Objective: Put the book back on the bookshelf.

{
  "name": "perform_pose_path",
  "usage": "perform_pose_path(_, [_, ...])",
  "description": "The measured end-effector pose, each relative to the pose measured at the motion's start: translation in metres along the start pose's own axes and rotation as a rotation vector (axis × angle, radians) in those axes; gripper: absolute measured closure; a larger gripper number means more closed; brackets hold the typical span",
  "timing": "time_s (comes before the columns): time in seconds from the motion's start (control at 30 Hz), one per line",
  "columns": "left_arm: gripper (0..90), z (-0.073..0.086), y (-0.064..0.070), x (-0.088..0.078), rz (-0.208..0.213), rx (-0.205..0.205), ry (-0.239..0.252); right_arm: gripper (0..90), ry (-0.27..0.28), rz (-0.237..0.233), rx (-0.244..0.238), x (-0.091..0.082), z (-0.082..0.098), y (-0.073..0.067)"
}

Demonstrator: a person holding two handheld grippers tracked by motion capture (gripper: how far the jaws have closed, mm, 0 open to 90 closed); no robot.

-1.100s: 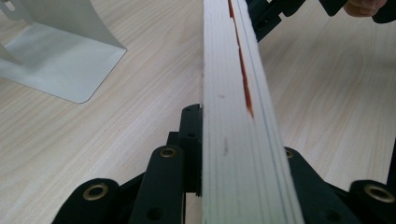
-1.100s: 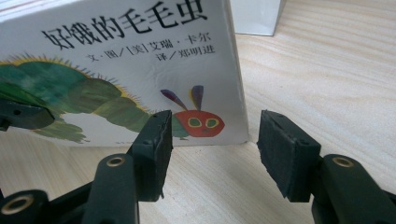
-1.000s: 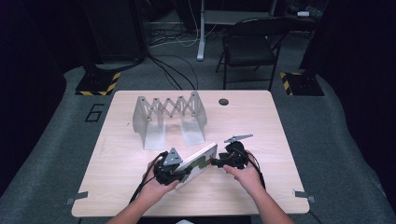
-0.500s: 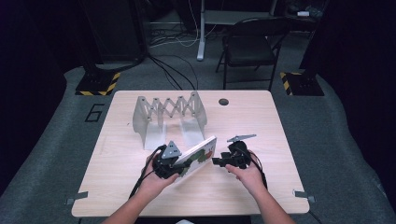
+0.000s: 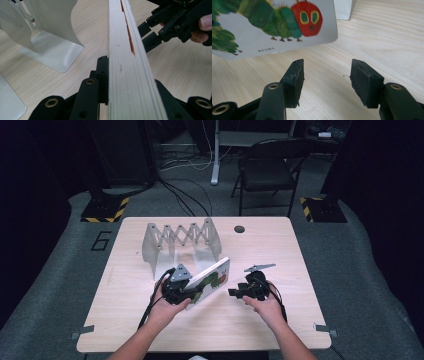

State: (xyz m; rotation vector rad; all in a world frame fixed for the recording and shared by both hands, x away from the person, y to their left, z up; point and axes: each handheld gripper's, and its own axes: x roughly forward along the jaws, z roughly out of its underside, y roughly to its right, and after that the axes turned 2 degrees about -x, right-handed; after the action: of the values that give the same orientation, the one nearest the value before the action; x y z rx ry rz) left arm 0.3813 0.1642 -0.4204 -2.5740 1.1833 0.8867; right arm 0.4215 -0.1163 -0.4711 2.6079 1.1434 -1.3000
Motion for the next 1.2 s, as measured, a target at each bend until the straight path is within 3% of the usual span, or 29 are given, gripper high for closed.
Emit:
perform_pose_path(0.03, [75.8,-0.002,-0.002,-0.004,-0.017,-0.004,0.004,44.4,-0.007,-0.001,0.014,-0.001,0.000,-0.001])
perform_pose_path(0.37, [75.8,-0.002,-0.018,-0.024,-0.075,-0.038,0.034,44.3,0.004,0.008,-0.004,-0.001,0.001,0.003])
perform_pose_path(0.43, [75.8,0.000,-0.022,-0.030,-0.092,-0.049,0.035,44.3,-0.005,0.007,0.015,-0.003,0.001,0.003])
perform_pose_path(0.53, [75.8,0.001,-0.027,-0.036,-0.106,-0.067,0.040,44.3,0.000,0.011,0.001,-0.002,0.002,0.004])
perform_pose_path(1.0, [75.8,0.000,-0.043,-0.067,-0.180,-0.118,0.037,44.2,-0.012,0.013,0.022,-0.001,0.004,0.007])
perform_pose_path(1.2, [75.7,0.001,-0.050,-0.078,-0.206,-0.145,0.059,44.2,-0.012,0.016,0.020,-0.002,0.004,0.008])
